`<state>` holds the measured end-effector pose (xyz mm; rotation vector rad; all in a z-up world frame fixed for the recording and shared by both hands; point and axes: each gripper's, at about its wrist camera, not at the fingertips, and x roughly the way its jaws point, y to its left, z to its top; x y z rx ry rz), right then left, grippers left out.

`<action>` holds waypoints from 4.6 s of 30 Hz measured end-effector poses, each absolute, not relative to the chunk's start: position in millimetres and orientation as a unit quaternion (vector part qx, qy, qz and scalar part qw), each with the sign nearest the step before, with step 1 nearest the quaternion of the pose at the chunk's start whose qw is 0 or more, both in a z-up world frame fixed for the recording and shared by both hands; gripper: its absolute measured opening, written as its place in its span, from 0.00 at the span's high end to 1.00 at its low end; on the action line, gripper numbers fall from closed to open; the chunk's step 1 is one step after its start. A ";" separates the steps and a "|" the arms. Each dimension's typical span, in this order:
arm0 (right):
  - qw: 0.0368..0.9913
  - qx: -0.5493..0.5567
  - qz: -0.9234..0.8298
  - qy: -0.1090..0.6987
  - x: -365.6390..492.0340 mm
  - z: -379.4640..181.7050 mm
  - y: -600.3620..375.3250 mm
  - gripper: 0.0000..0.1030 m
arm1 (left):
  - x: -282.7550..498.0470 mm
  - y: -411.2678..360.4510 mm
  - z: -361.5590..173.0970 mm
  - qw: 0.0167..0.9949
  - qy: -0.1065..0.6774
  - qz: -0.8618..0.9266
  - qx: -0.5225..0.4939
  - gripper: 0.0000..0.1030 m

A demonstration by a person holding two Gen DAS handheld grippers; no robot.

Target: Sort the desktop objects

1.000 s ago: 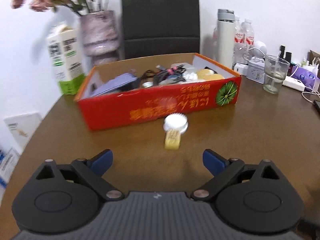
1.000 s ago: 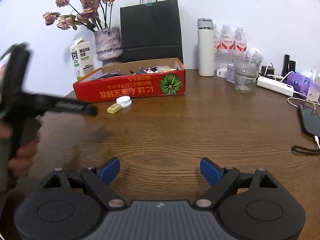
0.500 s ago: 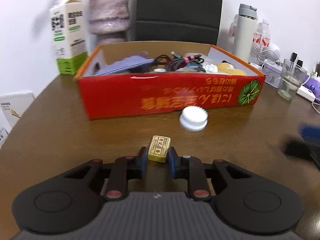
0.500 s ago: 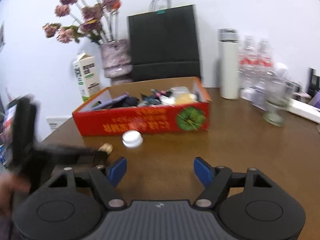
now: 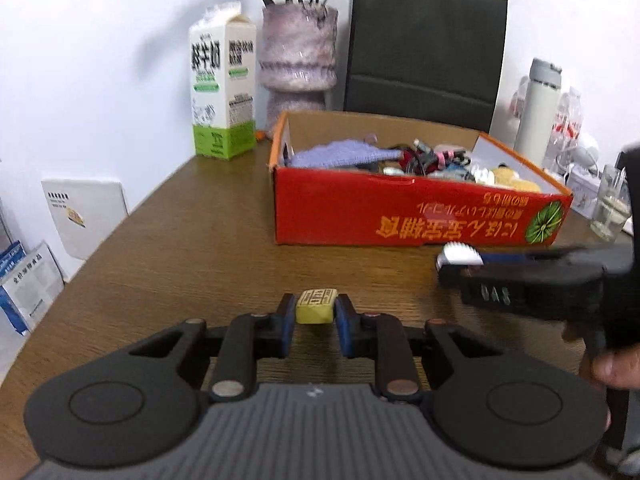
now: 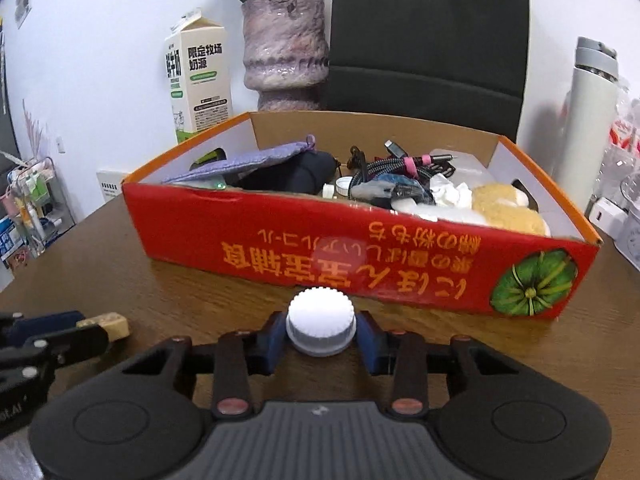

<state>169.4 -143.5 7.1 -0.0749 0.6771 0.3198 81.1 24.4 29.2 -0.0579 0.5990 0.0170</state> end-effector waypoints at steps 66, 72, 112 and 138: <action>0.949 0.113 0.173 0.240 238.9 120.8 -200.4 0.64 | 281.3 36.1 105.1 0.947 0.301 -0.010 -0.109 0.79; 0.936 0.099 0.176 0.290 278.2 79.6 -171.8 0.63 | 308.6 42.1 83.3 0.942 0.318 0.030 -0.107 0.64; 0.958 -0.026 0.048 0.281 130.3 55.6 -195.8 0.13 | 114.4 -12.7 48.9 0.947 0.319 0.010 0.040 0.00; 0.938 -0.012 0.063 0.341 -7.4 0.3 -181.0 0.00 | -12.1 -4.3 8.0 0.939 0.343 0.016 0.001 0.00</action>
